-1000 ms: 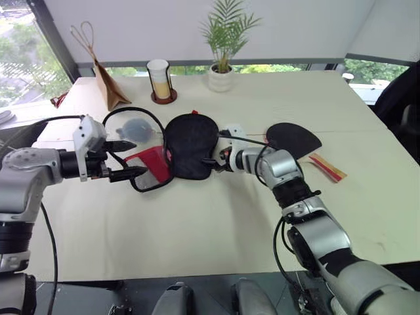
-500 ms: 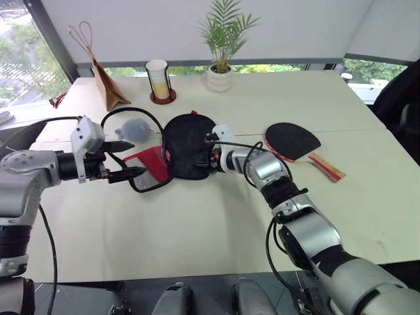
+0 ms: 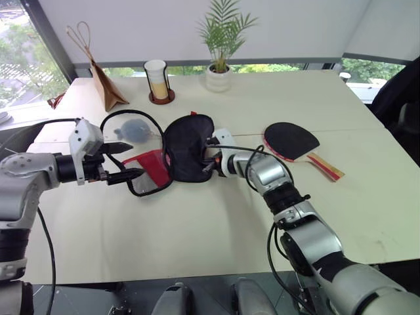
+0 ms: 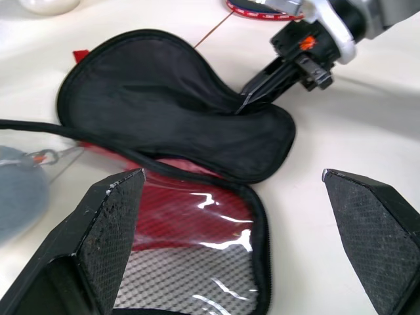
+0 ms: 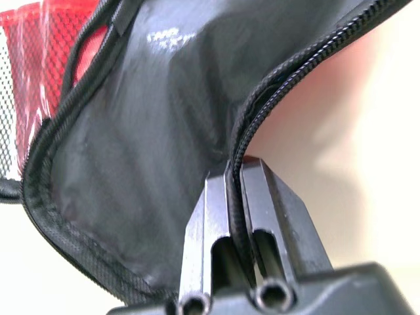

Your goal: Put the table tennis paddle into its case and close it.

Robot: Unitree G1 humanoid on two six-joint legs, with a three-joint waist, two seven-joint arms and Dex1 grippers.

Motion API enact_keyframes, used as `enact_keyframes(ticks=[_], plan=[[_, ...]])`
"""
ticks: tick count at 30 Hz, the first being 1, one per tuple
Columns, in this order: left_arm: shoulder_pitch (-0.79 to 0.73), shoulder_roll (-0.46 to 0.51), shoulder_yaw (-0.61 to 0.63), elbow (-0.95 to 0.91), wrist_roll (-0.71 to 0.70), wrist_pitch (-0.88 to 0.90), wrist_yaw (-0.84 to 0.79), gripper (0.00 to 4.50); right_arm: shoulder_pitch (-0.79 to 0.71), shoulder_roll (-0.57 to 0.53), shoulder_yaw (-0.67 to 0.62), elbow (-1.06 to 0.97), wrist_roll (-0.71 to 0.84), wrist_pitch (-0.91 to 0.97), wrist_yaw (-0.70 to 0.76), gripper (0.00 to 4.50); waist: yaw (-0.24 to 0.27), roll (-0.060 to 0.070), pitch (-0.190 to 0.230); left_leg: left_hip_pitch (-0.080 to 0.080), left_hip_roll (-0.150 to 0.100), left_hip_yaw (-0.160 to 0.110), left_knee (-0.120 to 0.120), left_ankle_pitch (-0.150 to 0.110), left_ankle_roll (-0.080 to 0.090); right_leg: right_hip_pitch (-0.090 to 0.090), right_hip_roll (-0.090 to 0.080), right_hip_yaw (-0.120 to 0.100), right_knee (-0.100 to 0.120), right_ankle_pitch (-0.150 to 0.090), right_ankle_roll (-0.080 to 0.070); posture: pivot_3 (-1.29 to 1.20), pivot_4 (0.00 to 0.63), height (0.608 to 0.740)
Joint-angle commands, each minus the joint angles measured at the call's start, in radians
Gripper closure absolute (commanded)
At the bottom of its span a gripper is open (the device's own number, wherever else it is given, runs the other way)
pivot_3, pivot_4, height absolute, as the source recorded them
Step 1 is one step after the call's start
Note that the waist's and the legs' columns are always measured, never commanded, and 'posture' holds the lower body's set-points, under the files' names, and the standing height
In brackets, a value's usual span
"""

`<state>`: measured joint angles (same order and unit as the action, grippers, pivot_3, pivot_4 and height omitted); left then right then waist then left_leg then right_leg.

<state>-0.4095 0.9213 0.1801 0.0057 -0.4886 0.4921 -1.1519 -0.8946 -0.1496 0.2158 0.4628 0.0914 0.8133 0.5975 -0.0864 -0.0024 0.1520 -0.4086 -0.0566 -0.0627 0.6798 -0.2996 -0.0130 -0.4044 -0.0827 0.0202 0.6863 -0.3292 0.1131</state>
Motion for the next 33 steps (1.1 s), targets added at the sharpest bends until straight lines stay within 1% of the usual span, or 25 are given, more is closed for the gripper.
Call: enact_keyframes(ticks=[1, 4, 8, 13, 19, 22, 27, 33], plan=[[-0.028, 0.012, 0.021, -0.002, -0.001, -0.021, -0.003, 0.0, 0.082, -0.065, -0.039, -0.246, 0.054, 0.163, 0.02, 4.46, 0.01, 0.0, 0.0, 0.0, 0.0, 0.0, 0.0, 0.0, 0.0, 0.0, 0.0, 0.0, 0.0, 0.0, 0.0, 0.0, 0.15, 0.74], [-0.039, 0.008, 0.01, 0.005, 0.0, -0.024, -0.008, 0.0, 0.143, -0.119, -0.051, -0.406, 0.084, 0.26, 0.019, 4.46, 0.019, 0.0, 0.0, 0.0, 0.0, 0.0, 0.0, 0.0, 0.0, 0.0, 0.0, 0.0, 0.0, 0.0, 0.0, 0.0, 0.15, 0.74], [-0.053, -0.001, -0.005, 0.013, 0.001, -0.026, -0.015, 0.0, 0.209, -0.185, -0.08, -0.564, 0.123, 0.362, 0.011, 4.46, 0.021, 0.0, 0.0, 0.0, 0.0, 0.0, 0.001, 0.0, 0.0, 0.0, 0.0, 0.0, -0.001, 0.0, 0.0, 0.0, 0.15, 0.74], [-0.065, -0.01, -0.013, 0.015, -0.001, -0.023, -0.025, 0.0, 0.271, -0.245, -0.124, -0.695, 0.167, 0.456, -0.004, 4.46, 0.024, 0.0, 0.0, 0.0, 0.0, 0.001, 0.001, 0.0, 0.0, 0.0, 0.0, 0.001, -0.001, 0.0, 0.0, 0.0, 0.15, 0.74], [-0.075, -0.015, -0.023, 0.022, 0.003, -0.025, -0.033, 0.0, 0.344, -0.313, -0.182, -0.815, 0.22, 0.54, -0.012, 4.46, 0.034, 0.0, 0.0, 0.0, 0.0, 0.001, 0.001, 0.0, 0.0, 0.0, 0.0, 0.001, -0.001, 0.0, 0.0, 0.0, 0.15, 0.74], [-0.076, -0.016, -0.026, 0.023, 0.003, -0.024, -0.035, 0.0, 0.369, -0.34, -0.212, -0.847, 0.245, 0.569, -0.018, 4.46, 0.045, 0.0, 0.0, 0.0, 0.0, 0.001, 0.001, 0.0, 0.0, 0.0, 0.0, 0.001, -0.001, 0.0, 0.0, 0.0, 0.15, 0.74], [-0.079, -0.019, -0.032, 0.023, 0.004, -0.024, -0.038, 0.0, 0.453, -0.413, -0.246, -0.903, 0.275, 0.589, -0.02, 4.46, 0.051, 0.0, 0.0, 0.0, 0.0, 0.001, 0.001, 0.0, 0.001, 0.001, 0.0, 0.002, -0.002, 0.0, 0.0, 0.0, 0.15, 0.74], [-0.082, -0.027, -0.041, 0.018, 0.003, -0.02, -0.041, 0.0, 0.51, -0.439, -0.283, -0.938, 0.306, 0.599, -0.039, 4.46, 0.049, 0.0, 0.0, 0.0, 0.0, 0.001, 0.001, 0.0, 0.001, 0.001, 0.0, 0.002, -0.002, 0.0, 0.0, 0.0, 0.15, 0.74]])
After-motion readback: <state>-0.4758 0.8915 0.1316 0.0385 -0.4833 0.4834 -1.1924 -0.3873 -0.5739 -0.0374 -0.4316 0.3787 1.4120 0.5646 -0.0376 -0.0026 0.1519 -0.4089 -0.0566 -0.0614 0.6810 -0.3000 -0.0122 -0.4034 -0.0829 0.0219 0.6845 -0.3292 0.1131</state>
